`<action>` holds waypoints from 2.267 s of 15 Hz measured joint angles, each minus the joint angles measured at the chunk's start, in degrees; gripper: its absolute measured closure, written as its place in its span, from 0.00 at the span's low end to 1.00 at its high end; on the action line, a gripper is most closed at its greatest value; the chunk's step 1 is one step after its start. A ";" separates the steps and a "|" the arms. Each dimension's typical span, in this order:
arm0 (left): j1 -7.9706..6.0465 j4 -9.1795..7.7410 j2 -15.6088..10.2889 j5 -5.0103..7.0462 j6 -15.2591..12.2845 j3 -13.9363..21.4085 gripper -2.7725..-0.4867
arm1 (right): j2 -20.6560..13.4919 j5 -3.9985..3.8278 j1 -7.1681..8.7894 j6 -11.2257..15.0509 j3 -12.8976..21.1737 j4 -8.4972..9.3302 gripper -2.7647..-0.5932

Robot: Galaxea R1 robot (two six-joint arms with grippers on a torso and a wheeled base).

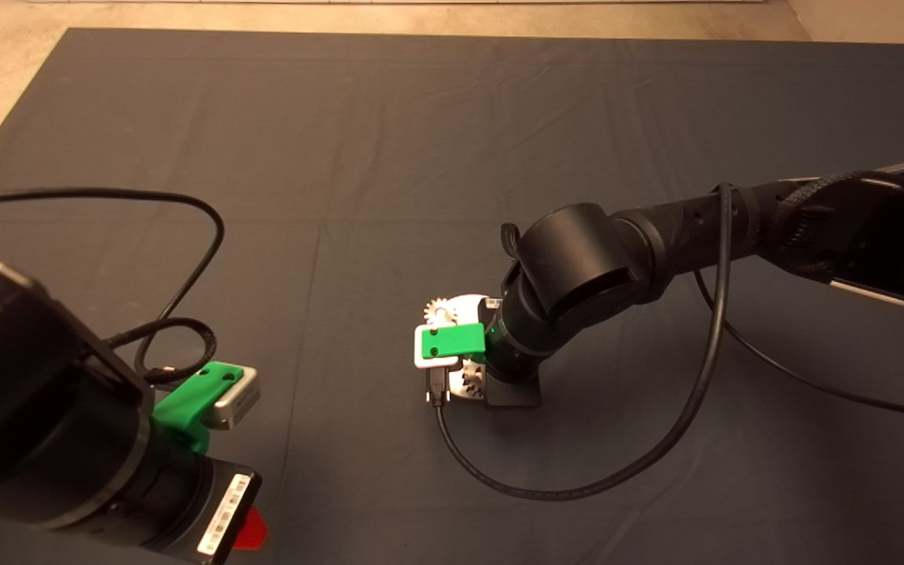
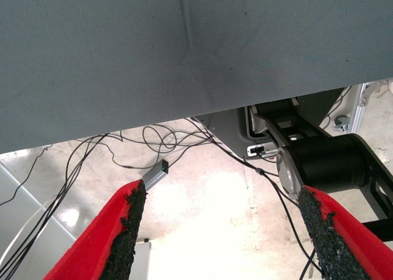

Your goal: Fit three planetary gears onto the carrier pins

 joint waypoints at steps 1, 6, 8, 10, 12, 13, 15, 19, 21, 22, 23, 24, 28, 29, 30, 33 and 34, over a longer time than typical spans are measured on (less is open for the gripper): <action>0.00 0.00 -0.01 0.00 0.00 0.00 0.45 | 0.00 -0.02 -0.02 0.00 0.00 -0.02 0.79; 0.00 0.00 -0.02 0.00 0.00 0.00 0.45 | 0.00 -0.06 -1.15 0.00 0.00 -0.44 0.79; 0.00 0.00 0.00 0.00 0.00 0.00 0.45 | 0.00 -0.06 -1.15 0.00 0.00 -0.44 0.79; 0.01 0.00 0.00 0.00 0.00 0.00 0.45 | 0.00 -0.04 -1.15 -0.01 0.00 -0.44 0.79; 0.01 0.00 -0.02 0.00 0.00 0.00 0.45 | 0.00 -0.06 -1.15 -0.01 -0.02 -0.46 0.79; 0.00 0.00 0.00 0.00 0.00 0.00 0.45 | 0.00 -0.04 -1.15 0.00 0.00 -0.50 0.79; 0.01 0.00 0.00 0.00 0.00 0.00 0.45 | 0.00 -0.04 -1.15 0.00 0.00 -0.68 0.79; 0.01 0.00 0.00 -0.02 0.00 0.00 0.45 | -0.02 -0.02 -1.27 -0.01 -0.02 -1.95 0.79; 0.00 0.00 -0.02 0.00 0.00 0.00 0.45 | -0.02 -0.02 -1.27 -0.01 -0.02 -2.12 0.79; 0.00 0.00 0.00 0.00 0.00 0.00 0.45 | -0.02 -0.02 -1.27 -0.01 -0.02 -2.26 0.79; 0.00 0.00 -0.02 0.00 0.00 0.00 0.45 | -0.02 -0.01 -1.26 -0.01 -0.02 -2.34 0.79; 0.00 0.00 0.00 0.00 0.00 0.00 0.45 | -0.02 -0.02 -1.26 -0.01 -0.02 -2.34 0.79; 0.02 0.00 -0.02 0.00 0.00 0.00 0.45 | -0.02 -0.02 -1.27 -0.01 -0.02 -2.36 0.79; 0.00 0.00 -0.01 0.00 0.00 0.00 0.45 | -0.02 0.00 -1.27 -0.01 0.00 -2.36 0.79; 0.00 0.00 0.00 0.00 0.00 0.00 0.45 | -0.13 0.03 -1.26 -0.01 0.00 -2.35 0.79; 0.00 0.00 0.00 0.00 0.00 0.00 0.45 | -0.42 0.33 -1.27 -0.01 0.00 -2.34 0.79; 0.00 0.00 -0.02 0.00 0.00 0.00 0.45 | -0.55 0.44 -1.27 -0.01 0.02 -2.32 0.79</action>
